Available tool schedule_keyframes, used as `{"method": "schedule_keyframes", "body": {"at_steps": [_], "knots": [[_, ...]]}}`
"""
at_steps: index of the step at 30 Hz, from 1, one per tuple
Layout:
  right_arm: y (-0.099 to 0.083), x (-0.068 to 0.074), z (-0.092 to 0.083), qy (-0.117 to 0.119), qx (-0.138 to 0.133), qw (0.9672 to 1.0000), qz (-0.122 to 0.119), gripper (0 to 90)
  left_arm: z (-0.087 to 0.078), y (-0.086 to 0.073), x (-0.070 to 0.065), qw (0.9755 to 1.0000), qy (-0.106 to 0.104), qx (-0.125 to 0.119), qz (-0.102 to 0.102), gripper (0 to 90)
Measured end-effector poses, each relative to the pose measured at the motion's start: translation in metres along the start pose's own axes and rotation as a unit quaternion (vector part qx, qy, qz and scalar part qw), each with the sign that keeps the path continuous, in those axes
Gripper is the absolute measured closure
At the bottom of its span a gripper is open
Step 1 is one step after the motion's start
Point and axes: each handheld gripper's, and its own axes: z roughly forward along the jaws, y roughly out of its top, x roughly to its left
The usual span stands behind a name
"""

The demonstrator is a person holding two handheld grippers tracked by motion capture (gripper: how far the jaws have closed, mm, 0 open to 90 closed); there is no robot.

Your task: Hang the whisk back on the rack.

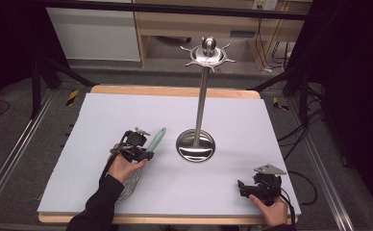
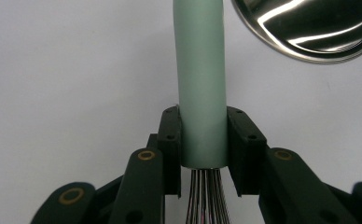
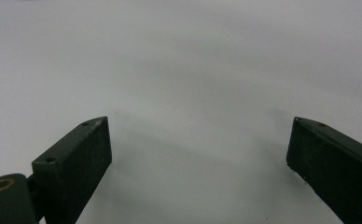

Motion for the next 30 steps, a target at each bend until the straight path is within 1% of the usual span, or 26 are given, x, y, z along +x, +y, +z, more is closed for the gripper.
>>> {"method": "schedule_keyframes", "body": {"at_steps": [1,3,4,5,6,7,8,9,10,11,12,13,14,15,16,17,18,19,20,23,25,26,27,28,30], "knots": [[0.0,0.0,0.0,0.0,0.0,1.0,0.0,7.1,0.0,0.0,0.0,1.0,0.0,0.0,0.0,68.4],[0.0,0.0,0.0,0.001,0.0,1.0,0.001,7.1,-0.006,-0.002,0.0,0.9999,-0.004,-0.013,0.0,68.4],[0.0,0.0,0.0,0.001,-0.001,1.0,0.0,7.1,-0.011,-0.004,0.0,0.9997,-0.008,-0.024,0.002,68.5],[0.0,0.0,0.0,0.001,-0.001,1.0,0.0,7.1,-0.011,-0.004,0.0,0.9997,-0.008,-0.024,0.002,68.5],[0.0,-0.001,0.0,0.001,-0.001,1.0,0.001,7.1,-0.017,-0.007,0.0,0.9993,-0.01,-0.037,0.0,68.5],[0.0,-0.001,0.0,0.001,-0.001,1.0,0.001,7.1,-0.017,-0.007,0.0,0.9993,-0.01,-0.037,0.0,68.5],[0.0,-0.001,0.0,0.001,-0.001,1.0,0.001,7.1,-0.023,-0.009,0.001,0.9988,-0.012,-0.047,0.002,68.5],[0.0,-0.001,0.0,0.001,-0.001,1.0,0.001,7.1,-0.023,-0.009,0.001,0.9988,-0.012,-0.047,0.002,68.5],[0.0,-0.001,0.0,0.001,-0.001,1.0,0.003,7.1,-0.029,-0.012,0.002,0.9983,-0.014,-0.057,0.001,68.5],[0.0,-0.001,0.0,0.001,-0.001,1.0,0.003,7.1,-0.029,-0.012,0.002,0.9983,-0.014,-0.057,0.001,68.5],[0.0,-0.001,0.0,0.002,-0.001,1.0,0.004,7.1,-0.035,-0.014,0.003,0.9975,-0.017,-0.069,0.0,68.5],[0.0,-0.001,0.0,0.002,-0.001,1.0,0.004,7.1,-0.035,-0.014,0.003,0.9975,-0.017,-0.069,0.0,68.6],[0.0,-0.001,0.0,0.001,-0.001,1.0,0.004,7.1,-0.041,-0.017,0.004,0.9964,-0.021,-0.083,-0.002,68.6],[0.0,-0.001,0.0,0.001,-0.001,1.0,0.004,7.1,-0.041,-0.017,0.004,0.9964,-0.021,-0.083,-0.002,68.6],[0.0,-0.001,-0.001,0.001,-0.002,1.0,0.004,7.1,-0.046,-0.021,0.005,0.9949,-0.023,-0.098,-0.003,68.5],[0.0,-0.001,0.0,0.001,-0.002,1.0,0.003,7.1,-0.046,-0.021,0.005,0.9949,-0.023,-0.098,-0.003,68.6],[0.0,-0.001,0.0,0.001,-0.002,1.0,0.003,7.0,-0.051,-0.024,0.007,0.9937,-0.022,-0.11,-0.006,68.6],[0.0,-0.001,0.0,0.001,-0.001,1.0,0.004,7.1,-0.054,-0.025,0.007,0.993,-0.02,-0.116,-0.007,68.6],[0.0,-0.001,0.0,0.0,-0.001,1.0,0.003,7.1,-0.057,-0.026,0.008,0.9925,-0.017,-0.121,-0.008,68.6],[-0.001,-0.001,-0.001,-0.001,-0.002,1.0,0.001,7.1,-0.064,-0.03,0.013,0.9909,-0.02,-0.132,-0.015,68.6],[-0.001,-0.001,-0.002,-0.003,-0.002,1.0,-0.001,7.1,-0.07,-0.033,0.016,0.9895,-0.02,-0.142,-0.018,68.6],[-0.001,-0.001,-0.002,-0.002,-0.002,1.0,-0.002,7.1,-0.073,-0.034,0.017,0.9885,-0.022,-0.149,-0.017,68.6],[-0.001,-0.001,-0.002,-0.002,-0.002,1.0,-0.002,7.1,-0.073,-0.034,0.017,0.9885,-0.022,-0.149,-0.017,68.6],[-0.002,-0.001,-0.002,-0.003,-0.003,1.0,-0.001,7.1,-0.08,-0.036,0.019,0.9865,-0.018,-0.162,-0.016,68.6],[-0.002,-0.001,-0.002,-0.001,-0.003,1.0,0.0,7.1,-0.086,-0.038,0.021,0.9836,-0.016,-0.179,-0.017,68.6]]}}
